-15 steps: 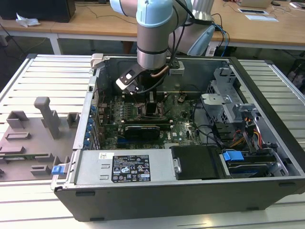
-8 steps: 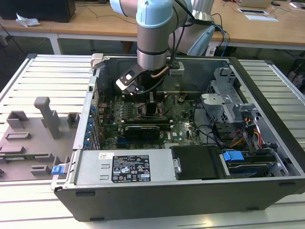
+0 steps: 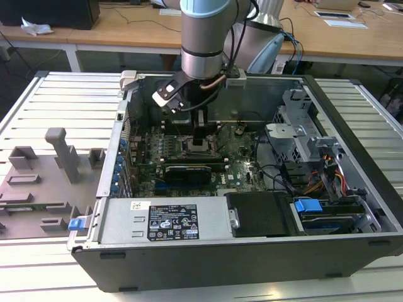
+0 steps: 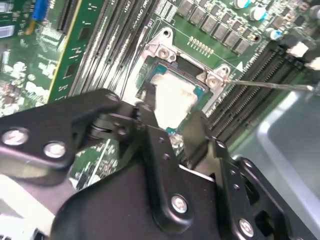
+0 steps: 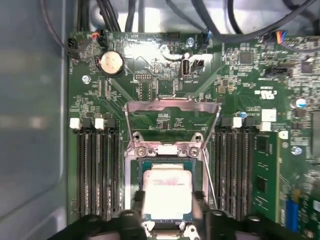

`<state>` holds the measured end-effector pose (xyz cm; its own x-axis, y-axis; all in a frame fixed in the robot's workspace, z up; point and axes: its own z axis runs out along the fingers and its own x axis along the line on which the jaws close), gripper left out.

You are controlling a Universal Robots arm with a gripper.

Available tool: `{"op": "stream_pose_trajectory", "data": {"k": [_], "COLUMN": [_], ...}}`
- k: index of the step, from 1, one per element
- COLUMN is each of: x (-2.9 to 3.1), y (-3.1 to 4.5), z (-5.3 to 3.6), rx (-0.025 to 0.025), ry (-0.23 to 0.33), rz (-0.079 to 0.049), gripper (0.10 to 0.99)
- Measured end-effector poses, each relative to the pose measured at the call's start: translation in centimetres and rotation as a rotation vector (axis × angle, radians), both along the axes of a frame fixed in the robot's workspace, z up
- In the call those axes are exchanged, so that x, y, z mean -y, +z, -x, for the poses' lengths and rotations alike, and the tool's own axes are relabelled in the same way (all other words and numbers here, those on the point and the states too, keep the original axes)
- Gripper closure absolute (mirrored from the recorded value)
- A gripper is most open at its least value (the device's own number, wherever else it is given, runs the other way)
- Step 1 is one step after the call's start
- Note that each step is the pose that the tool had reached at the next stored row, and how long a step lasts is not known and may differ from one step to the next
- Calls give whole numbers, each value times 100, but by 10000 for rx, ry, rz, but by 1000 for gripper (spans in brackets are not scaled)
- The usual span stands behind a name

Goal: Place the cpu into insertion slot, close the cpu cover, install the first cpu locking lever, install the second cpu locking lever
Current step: 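Place the cpu into insertion slot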

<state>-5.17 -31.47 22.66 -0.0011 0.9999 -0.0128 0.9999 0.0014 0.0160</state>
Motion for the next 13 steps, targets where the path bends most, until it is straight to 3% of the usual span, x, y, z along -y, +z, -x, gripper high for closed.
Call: {"op": "stream_pose_trajectory", "data": {"k": [2, 3, 4, 5, 6, 10, 13], "x": [0, 0, 0, 0, 0, 0, 0], "y": [130, 217, 286, 323, 364, 647, 728], "z": [0, 0, 0, 0, 0, 0, 0], "rx": [-1, 0, -1, 0, 0, 0, -1], "ry": [0, 1, 0, 0, 0, 1, 0], "rz": [1, 0, 1, 0, 0, 1, 1], "gripper": [733, 855, 918, 976, 980, 980, 980]}}
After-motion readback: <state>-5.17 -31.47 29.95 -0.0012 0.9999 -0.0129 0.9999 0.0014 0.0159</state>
